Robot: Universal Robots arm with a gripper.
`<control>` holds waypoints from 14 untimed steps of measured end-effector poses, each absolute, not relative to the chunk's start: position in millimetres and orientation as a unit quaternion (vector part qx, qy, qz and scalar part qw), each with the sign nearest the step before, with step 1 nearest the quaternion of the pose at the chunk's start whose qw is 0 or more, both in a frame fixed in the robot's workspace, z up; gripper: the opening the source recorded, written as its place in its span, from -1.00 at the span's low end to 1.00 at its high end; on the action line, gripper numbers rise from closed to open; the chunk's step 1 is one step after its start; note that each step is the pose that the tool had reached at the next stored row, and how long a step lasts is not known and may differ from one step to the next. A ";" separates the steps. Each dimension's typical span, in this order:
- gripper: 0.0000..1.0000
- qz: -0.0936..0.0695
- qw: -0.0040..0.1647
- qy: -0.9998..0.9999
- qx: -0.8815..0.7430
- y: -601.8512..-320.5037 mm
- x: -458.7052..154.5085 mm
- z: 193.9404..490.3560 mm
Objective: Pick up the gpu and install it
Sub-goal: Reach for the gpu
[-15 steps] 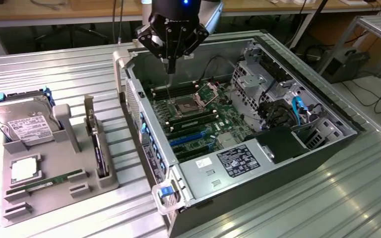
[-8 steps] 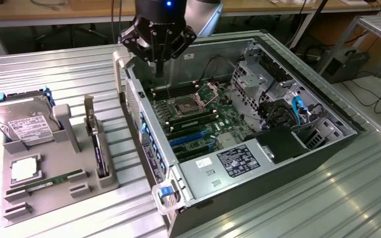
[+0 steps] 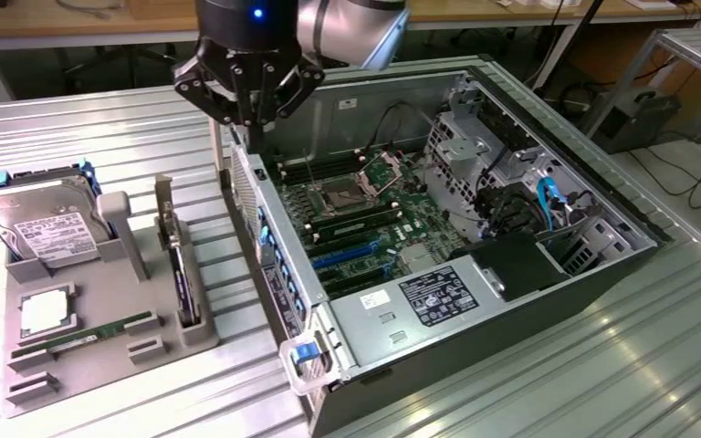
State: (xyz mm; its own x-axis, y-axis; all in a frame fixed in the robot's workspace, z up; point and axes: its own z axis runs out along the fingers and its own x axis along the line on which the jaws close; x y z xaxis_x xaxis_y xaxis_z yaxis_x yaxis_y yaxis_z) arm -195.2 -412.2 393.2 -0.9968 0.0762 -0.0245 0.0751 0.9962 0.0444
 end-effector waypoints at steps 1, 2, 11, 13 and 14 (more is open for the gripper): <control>-0.79 0.022 0.013 0.999 0.038 -413.2 -200.0 393.1; -0.79 0.022 0.013 0.999 0.038 -414.1 -204.1 393.1; -0.79 0.022 0.013 0.999 0.038 -424.6 -242.8 387.2; -0.79 0.022 0.013 0.999 0.038 -426.9 -250.7 384.0; -0.79 0.022 0.013 0.999 0.038 -427.9 -254.3 382.5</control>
State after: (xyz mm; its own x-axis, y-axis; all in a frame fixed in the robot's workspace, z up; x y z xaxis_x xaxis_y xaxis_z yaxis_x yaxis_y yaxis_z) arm -254.3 -427.9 382.5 -0.9968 0.0763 -0.0245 0.0752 0.9962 0.0443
